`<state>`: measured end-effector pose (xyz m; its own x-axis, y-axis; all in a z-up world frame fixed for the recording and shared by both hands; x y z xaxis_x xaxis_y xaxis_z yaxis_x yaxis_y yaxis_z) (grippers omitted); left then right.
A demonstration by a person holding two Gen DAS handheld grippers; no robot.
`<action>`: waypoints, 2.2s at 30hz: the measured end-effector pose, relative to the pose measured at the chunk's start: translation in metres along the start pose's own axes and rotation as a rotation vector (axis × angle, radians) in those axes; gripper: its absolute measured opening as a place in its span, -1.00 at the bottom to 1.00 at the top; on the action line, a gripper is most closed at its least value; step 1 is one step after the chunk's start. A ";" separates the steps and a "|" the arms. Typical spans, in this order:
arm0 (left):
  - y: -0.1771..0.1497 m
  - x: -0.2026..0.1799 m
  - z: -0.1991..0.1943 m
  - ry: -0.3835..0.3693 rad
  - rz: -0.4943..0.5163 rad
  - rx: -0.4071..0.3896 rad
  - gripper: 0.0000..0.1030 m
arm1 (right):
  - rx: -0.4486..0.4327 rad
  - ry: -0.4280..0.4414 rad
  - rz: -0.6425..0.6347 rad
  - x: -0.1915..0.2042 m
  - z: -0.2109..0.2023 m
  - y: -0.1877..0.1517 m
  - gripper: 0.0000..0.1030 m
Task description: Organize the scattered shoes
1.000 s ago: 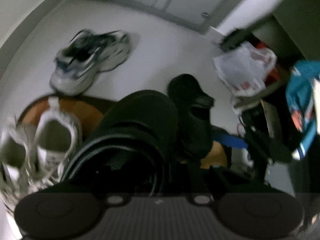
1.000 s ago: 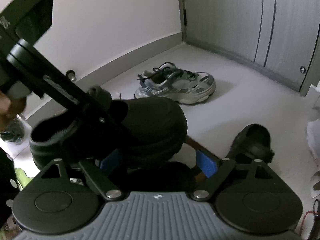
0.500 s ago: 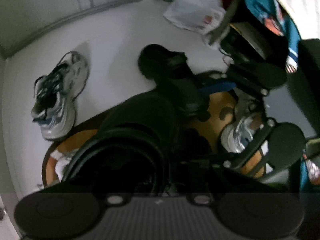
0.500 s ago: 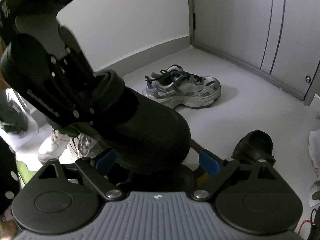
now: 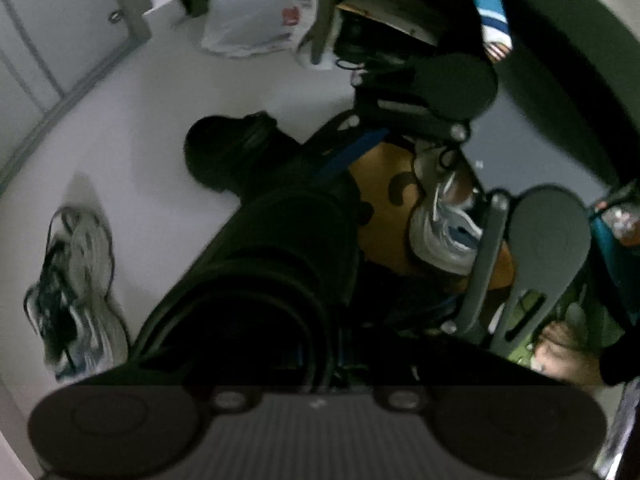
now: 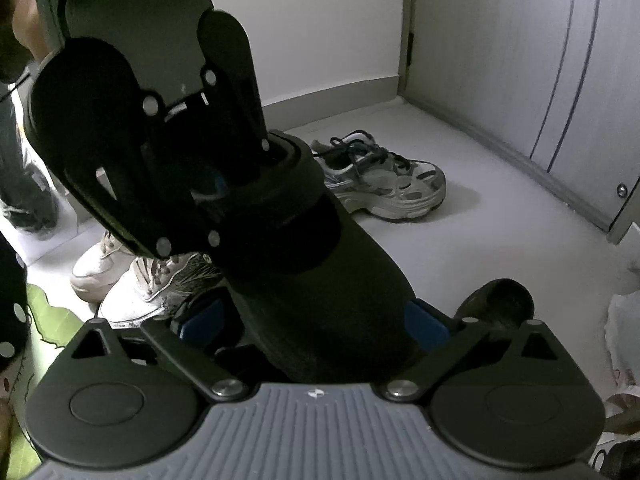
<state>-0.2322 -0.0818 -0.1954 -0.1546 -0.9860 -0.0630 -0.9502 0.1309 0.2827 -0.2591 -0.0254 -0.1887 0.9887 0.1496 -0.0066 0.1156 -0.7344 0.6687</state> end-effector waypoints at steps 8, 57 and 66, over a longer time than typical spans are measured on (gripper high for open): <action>0.038 0.005 0.003 -0.068 0.142 -0.042 -0.72 | 0.019 -0.014 0.063 -0.048 0.003 -0.008 1.00; 0.209 -0.011 0.161 -0.149 0.399 -0.004 0.45 | 0.322 -0.669 0.758 -0.181 -0.014 -0.177 0.87; 0.175 0.005 0.106 -0.090 0.157 -0.287 0.57 | 0.244 -0.651 0.637 -0.187 -0.004 -0.151 0.95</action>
<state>-0.4276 -0.0531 -0.2474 -0.3283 -0.9413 -0.0782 -0.8003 0.2332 0.5524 -0.4619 0.0601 -0.2852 0.7226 -0.6733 -0.1570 -0.5213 -0.6798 0.5158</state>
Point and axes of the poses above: each gripper's, at about its wrist camera, not at the fingertips, and z roughly the way its jaws point, x to its left, y to its top, the point moved 5 cm from there along z, roughly the way its jaws point, and after that the axes turned 4 degrees about -z, right-handed, at the moved point
